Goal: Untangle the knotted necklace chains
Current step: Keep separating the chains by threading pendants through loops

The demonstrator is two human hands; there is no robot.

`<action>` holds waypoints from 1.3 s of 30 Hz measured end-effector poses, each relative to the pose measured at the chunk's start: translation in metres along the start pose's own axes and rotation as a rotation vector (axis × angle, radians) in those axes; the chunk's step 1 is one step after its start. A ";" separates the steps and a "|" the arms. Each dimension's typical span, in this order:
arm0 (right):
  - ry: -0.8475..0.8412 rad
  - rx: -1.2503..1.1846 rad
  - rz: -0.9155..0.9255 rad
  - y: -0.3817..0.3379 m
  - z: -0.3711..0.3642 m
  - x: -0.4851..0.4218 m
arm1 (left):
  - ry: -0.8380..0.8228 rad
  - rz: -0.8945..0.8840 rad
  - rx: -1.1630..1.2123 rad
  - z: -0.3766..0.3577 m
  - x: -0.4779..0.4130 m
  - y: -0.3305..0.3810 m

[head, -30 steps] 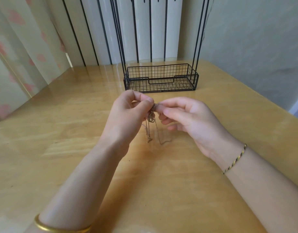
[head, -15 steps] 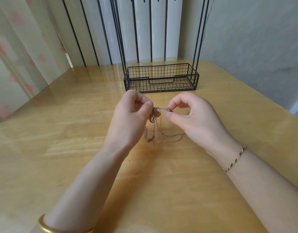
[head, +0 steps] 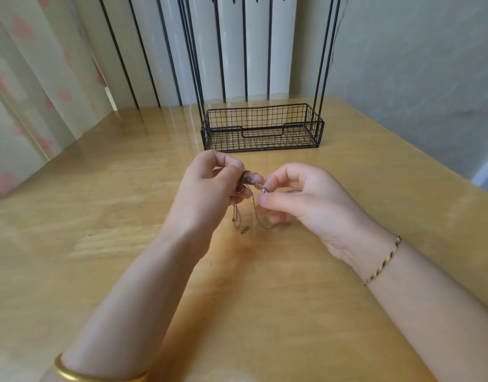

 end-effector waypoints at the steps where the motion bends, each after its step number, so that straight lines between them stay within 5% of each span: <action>1: 0.002 -0.013 0.001 0.000 0.000 0.000 | -0.004 0.006 0.001 0.000 0.000 0.000; 27: 0.074 0.225 0.075 0.012 0.003 -0.008 | -0.132 -0.058 0.022 -0.003 0.004 0.006; 39: 0.293 -0.226 0.169 -0.002 0.011 -0.004 | 0.022 -0.086 -0.061 0.005 -0.003 0.000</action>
Point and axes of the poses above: each hand's wrist, its own x-axis away from the middle knuckle, its own z-axis out of the back of the hand, y = z × x, the point moved 2 cm from there along -x, towards the middle knuckle, and after that the axes turned 6 degrees about -y, right-handed, at the moved point
